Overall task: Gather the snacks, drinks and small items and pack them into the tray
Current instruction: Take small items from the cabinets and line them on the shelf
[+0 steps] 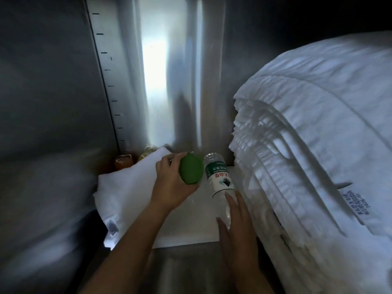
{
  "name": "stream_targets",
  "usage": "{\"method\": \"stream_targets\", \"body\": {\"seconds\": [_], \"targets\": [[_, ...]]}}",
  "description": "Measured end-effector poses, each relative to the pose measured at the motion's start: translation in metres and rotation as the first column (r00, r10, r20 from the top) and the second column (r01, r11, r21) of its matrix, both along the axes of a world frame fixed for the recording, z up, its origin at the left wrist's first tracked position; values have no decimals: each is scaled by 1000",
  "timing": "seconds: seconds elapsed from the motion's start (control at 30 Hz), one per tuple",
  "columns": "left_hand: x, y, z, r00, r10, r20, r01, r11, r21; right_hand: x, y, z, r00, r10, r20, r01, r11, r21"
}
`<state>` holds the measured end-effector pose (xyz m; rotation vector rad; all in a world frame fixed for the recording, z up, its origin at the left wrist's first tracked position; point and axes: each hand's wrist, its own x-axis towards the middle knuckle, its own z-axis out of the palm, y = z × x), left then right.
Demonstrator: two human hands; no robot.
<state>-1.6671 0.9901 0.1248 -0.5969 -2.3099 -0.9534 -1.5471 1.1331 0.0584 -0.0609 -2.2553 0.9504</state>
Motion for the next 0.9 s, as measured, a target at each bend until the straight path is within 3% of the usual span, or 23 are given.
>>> {"method": "stream_targets", "body": {"seconds": [0.1, 0.23, 0.47, 0.7, 0.9], "targets": [[34, -16, 4, 997, 73, -10, -73, 996, -41, 16, -5, 2, 995, 61, -77, -63, 998, -12], [94, -26, -4, 972, 233, -6, -233, 972, -24, 44, -3, 4, 982, 181, -50, -182, 983, -6], [220, -23, -20, 864, 503, 22, -503, 864, -20, 105, 10, 10, 927, 355, -119, -345, 934, 97], [333, -36, -3, 757, 653, 4, -652, 756, -62, 176, -10, 12, 822, 547, -160, -551, 834, 20], [428, -63, 5, 669, 744, -2, -743, 668, -46, 245, -42, 15, 703, 670, -239, -667, 737, 106]]}}
